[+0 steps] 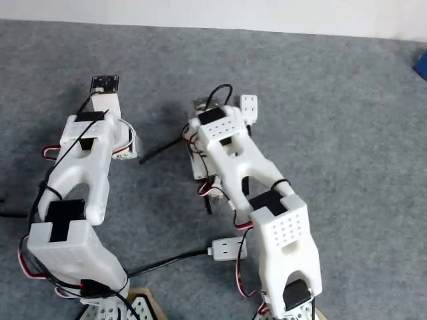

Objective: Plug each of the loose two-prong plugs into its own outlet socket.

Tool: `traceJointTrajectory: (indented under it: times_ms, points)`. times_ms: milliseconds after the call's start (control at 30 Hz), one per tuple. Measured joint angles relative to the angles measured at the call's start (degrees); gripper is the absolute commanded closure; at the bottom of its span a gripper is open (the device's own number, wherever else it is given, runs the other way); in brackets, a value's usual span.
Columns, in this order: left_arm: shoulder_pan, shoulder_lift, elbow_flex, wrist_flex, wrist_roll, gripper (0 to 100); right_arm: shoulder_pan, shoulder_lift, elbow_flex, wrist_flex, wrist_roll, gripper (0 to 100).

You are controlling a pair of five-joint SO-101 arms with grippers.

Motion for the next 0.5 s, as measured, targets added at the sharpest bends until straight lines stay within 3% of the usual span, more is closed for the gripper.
traceJointTrajectory:
  times_ms: [367,500]
  points:
    - [0.0,0.0,0.0,0.0,0.0,78,0.7,1.2,-0.1,-1.1,0.3,99.1]
    - [0.2,0.0,0.0,0.0,0.0,77,0.7,1.6,-4.7,3.8,4.6,99.2]
